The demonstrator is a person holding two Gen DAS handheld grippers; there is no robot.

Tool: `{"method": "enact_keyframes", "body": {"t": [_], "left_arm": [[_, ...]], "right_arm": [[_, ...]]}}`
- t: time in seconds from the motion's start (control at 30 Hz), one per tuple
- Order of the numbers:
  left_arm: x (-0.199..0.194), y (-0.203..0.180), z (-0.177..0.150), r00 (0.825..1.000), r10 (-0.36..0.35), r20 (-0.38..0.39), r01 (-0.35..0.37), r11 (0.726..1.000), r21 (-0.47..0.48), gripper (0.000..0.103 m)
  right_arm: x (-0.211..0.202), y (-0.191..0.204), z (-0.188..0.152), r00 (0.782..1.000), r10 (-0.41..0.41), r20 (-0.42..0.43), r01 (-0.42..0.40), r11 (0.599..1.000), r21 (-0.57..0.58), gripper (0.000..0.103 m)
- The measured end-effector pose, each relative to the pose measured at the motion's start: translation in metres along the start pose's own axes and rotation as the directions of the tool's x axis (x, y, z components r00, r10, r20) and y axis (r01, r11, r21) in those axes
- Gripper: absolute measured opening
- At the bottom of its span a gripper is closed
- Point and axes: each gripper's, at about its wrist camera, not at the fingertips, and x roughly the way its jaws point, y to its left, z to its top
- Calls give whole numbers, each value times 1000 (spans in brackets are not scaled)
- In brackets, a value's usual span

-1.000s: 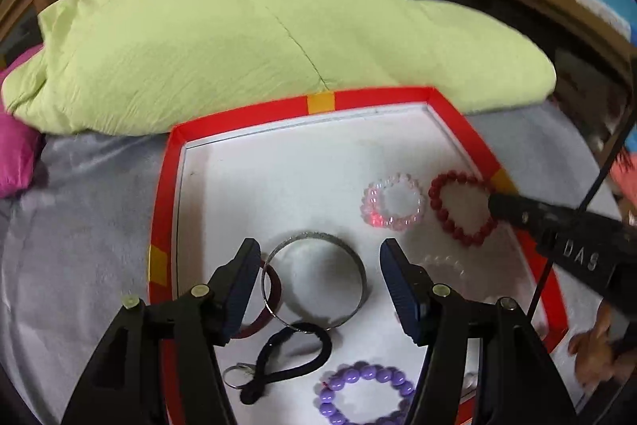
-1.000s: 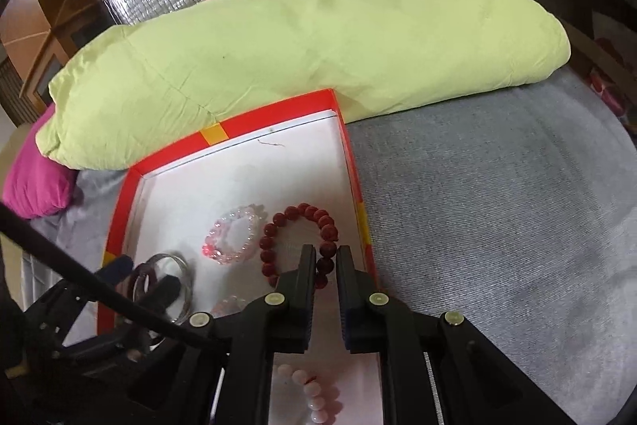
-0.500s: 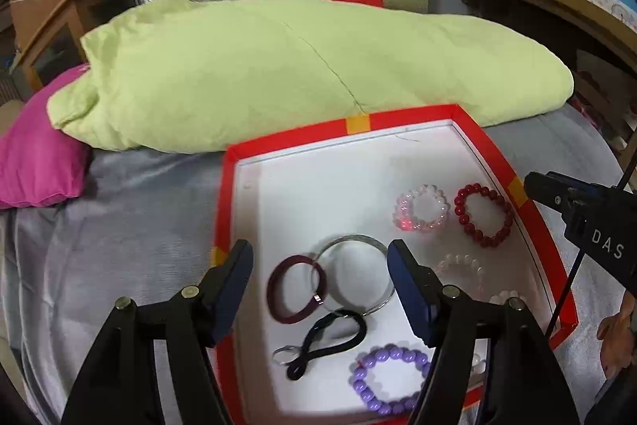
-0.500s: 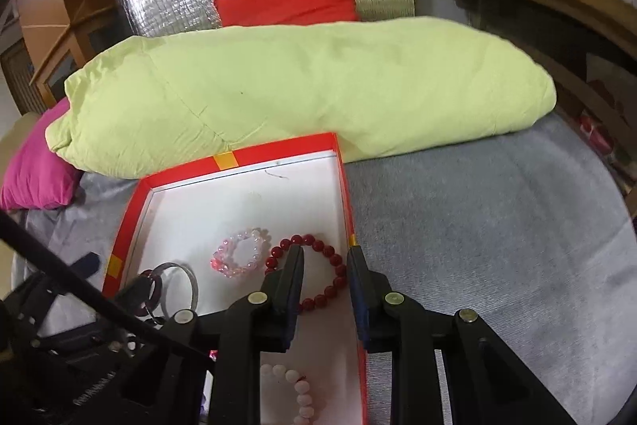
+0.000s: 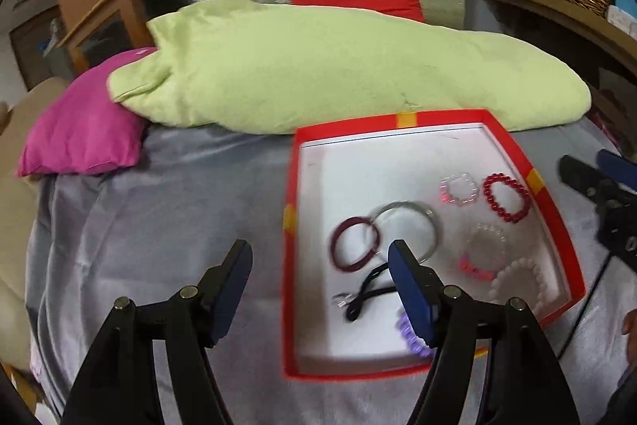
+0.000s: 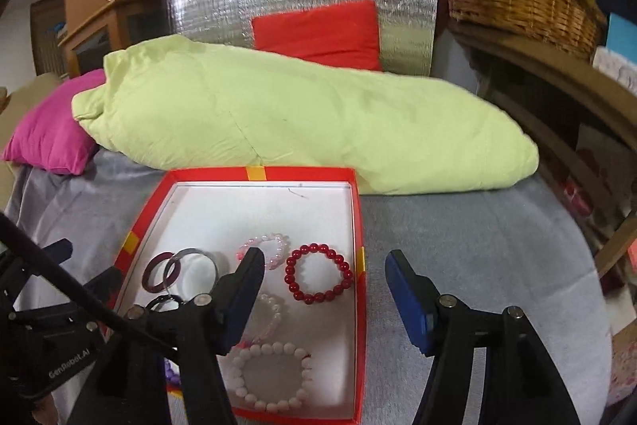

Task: Organize jewelry

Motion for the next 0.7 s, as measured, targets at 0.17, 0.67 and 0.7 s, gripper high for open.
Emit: {"method": "enact_keyframes", "body": {"t": [0.17, 0.67, 0.7], "left_arm": [[-26, 20, -27, 999, 50, 12, -50, 998, -36, 72], [-187, 39, -107, 996, 49, 79, -43, 996, -73, 72], [-196, 41, -110, 995, 54, 84, -47, 996, -79, 72]], "right_arm": [[-44, 9, -12, 999, -16, 44, 18, 999, -44, 67], [-217, 24, -95, 992, -19, 121, 31, 995, -99, 71], [-225, 24, -95, 992, -15, 125, 27, 995, -95, 71]]}}
